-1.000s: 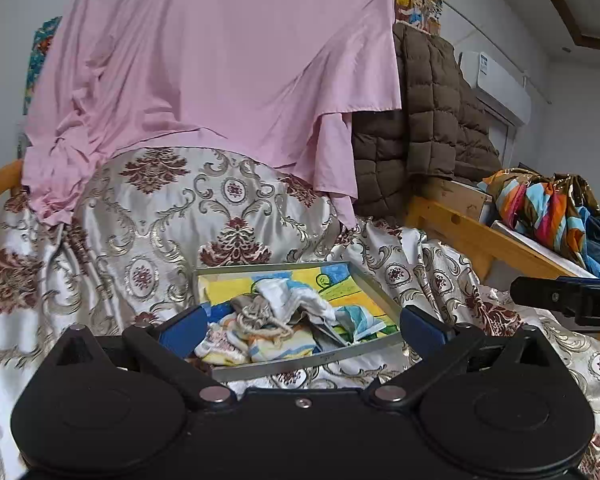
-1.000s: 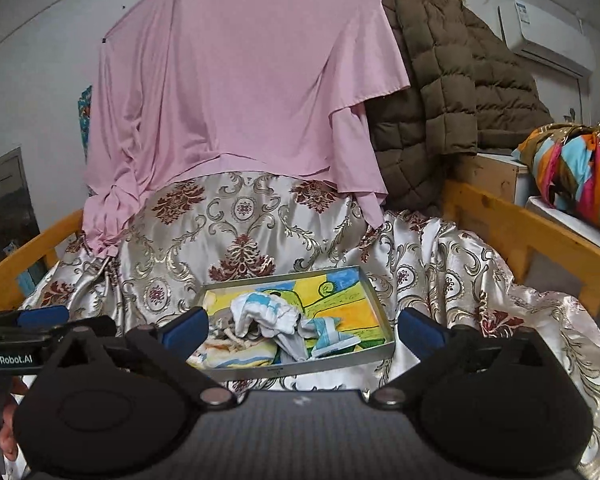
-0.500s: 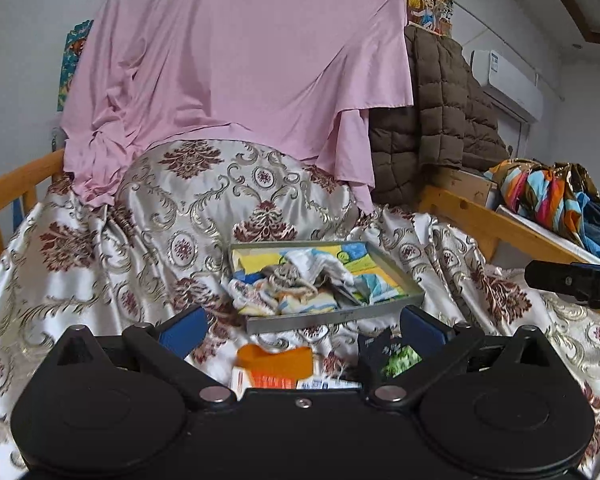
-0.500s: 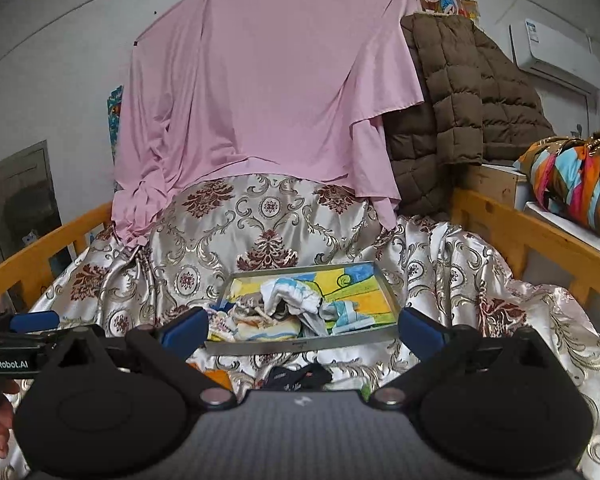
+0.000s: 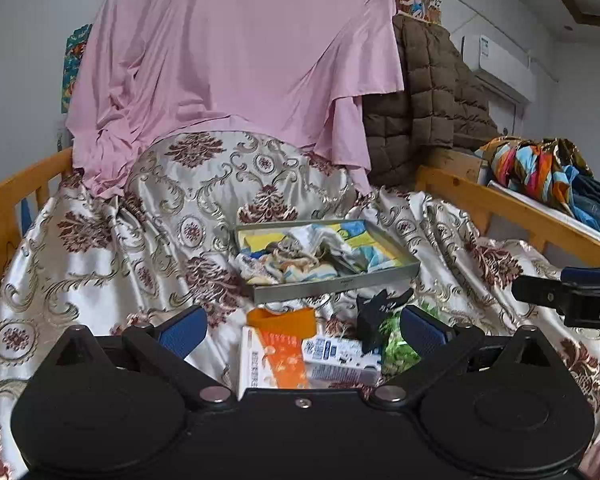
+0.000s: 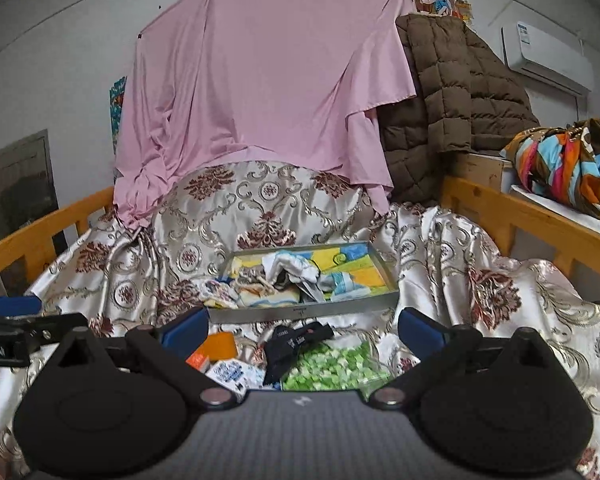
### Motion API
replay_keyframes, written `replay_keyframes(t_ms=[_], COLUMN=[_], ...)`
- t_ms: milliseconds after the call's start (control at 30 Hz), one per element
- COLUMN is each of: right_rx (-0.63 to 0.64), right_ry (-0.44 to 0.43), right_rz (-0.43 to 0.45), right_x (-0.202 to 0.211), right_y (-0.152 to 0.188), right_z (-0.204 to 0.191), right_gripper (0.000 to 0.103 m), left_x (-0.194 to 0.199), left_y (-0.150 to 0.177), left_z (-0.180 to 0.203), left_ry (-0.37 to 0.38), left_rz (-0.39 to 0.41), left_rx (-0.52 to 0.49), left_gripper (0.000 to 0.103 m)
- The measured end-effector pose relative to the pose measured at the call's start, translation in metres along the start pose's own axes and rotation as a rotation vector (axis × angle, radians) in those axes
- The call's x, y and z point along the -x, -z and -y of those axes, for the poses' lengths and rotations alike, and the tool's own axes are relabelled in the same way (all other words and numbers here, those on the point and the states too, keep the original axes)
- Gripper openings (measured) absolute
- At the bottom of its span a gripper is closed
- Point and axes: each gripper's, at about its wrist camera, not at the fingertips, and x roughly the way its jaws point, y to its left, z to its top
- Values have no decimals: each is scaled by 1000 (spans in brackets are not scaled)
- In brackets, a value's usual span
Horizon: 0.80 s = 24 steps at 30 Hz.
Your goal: Organize soft objects
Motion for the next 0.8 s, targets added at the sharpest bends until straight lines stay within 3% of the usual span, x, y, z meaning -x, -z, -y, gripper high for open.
replay_keyframes(t_ms=[233, 467, 800], right_rx=[-9, 6, 14], right_ry=[3, 4, -32], right_rz=[-63, -165, -232], right_x=[3, -9, -28], right_y=[28, 59, 66], right_z=[3, 1, -7], right_gripper=[103, 103, 103], left_x=[-11, -24, -44], left_y=[11, 22, 28], left_z=[-5, 2, 6], left_ry=[-53, -58, -88], left_rz=[-134, -223, -309], left_rx=[-7, -66, -102], left_gripper=[102, 102, 102])
